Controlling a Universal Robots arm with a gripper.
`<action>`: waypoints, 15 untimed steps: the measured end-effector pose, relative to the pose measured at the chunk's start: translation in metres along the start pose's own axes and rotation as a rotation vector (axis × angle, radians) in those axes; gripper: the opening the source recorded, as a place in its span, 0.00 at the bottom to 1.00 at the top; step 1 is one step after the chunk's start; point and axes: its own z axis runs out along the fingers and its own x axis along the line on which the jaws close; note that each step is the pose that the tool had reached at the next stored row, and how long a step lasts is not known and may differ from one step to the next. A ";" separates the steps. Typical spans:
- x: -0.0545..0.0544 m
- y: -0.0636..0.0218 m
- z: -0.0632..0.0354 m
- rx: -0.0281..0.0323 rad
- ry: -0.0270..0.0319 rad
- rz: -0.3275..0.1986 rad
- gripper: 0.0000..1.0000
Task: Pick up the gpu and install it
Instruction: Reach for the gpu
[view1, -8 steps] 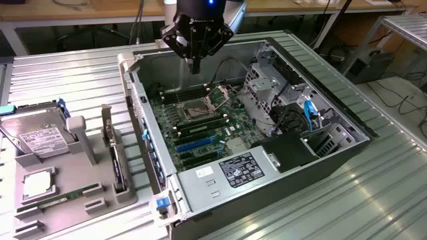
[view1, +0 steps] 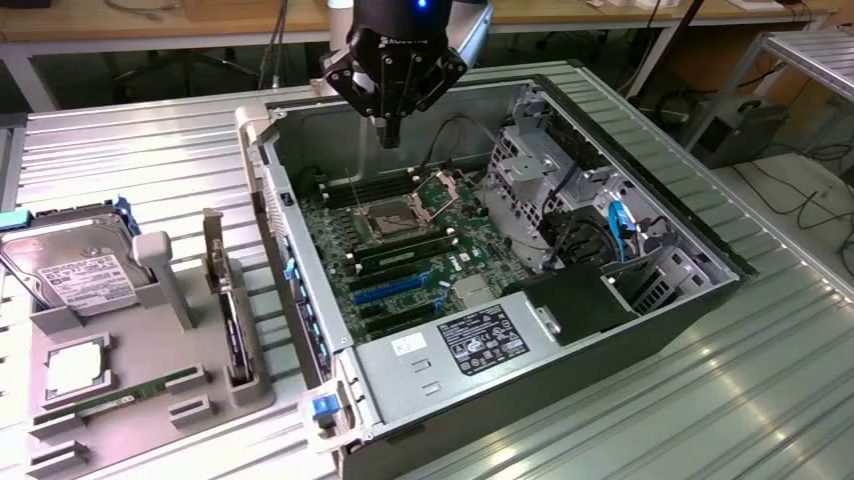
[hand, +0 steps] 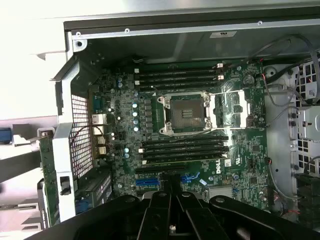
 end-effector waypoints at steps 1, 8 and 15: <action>0.000 0.0000 0.0000 0.0000 0.0000 0.000 0.11; 0.010 -0.0068 -0.0006 0.0000 -0.0009 0.000 0.11; 0.035 -0.0253 -0.0020 -0.0003 -0.0049 0.000 0.11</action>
